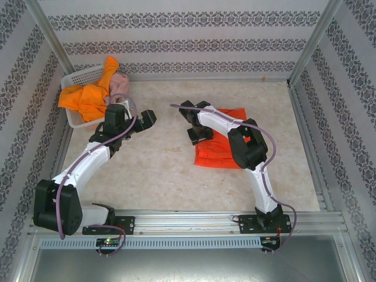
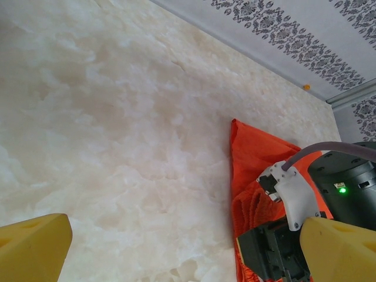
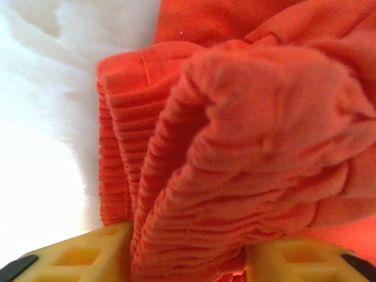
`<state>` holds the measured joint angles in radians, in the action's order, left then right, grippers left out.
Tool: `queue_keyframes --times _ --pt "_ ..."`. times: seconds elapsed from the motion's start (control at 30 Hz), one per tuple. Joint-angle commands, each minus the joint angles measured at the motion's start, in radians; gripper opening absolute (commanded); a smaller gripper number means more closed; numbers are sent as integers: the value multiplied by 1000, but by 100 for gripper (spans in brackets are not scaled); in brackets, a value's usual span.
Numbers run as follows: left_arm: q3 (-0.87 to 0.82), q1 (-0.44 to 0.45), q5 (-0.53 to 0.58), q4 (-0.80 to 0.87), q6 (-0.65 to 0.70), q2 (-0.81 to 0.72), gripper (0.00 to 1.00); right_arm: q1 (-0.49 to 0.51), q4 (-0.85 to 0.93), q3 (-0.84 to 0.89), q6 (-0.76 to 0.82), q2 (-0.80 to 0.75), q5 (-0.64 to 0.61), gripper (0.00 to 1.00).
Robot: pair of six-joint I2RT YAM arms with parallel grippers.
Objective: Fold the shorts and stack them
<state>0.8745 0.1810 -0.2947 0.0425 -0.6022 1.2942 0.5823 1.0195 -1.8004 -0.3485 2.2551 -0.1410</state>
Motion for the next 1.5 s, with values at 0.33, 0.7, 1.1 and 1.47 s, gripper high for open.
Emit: queue_keyframes --times 0.33,0.7,1.1,1.47 --pt "-29 -28 -7 -42 -8 -11 100 -259 104 189 227 -72 -153 48" --pt "-40 -55 -23 -42 -2 -20 100 -424 74 284 357 -79 -266 51" --pt "-57 -95 -38 -41 -3 -48 100 -469 48 311 402 -95 -279 53" --pt "28 -150 6 77 72 -119 100 -404 137 128 326 -333 -72 84"
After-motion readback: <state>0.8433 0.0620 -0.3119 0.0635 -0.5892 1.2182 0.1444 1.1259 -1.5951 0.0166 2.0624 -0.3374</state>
